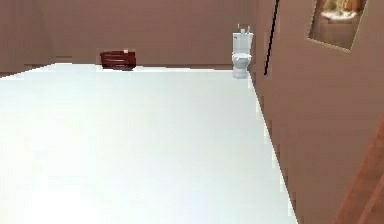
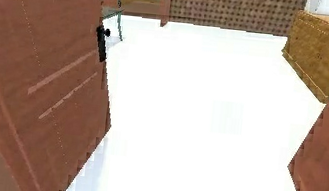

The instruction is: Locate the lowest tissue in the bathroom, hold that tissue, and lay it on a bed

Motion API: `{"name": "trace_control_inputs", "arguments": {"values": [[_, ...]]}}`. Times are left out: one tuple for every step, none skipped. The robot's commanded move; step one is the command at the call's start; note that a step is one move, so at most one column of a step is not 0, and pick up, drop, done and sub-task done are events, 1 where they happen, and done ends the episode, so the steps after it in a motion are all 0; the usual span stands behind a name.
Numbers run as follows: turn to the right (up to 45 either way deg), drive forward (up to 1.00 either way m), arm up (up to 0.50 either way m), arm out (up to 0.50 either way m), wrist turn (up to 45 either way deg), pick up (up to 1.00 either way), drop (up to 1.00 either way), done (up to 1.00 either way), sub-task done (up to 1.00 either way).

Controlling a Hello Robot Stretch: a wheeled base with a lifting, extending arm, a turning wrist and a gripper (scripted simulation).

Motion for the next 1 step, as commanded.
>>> {"name": "trace_control_inputs", "arguments": {"values": [[3.0,0.00,0.00,0.00,0.0,0.00,0.00,0.00,0.00]]}}
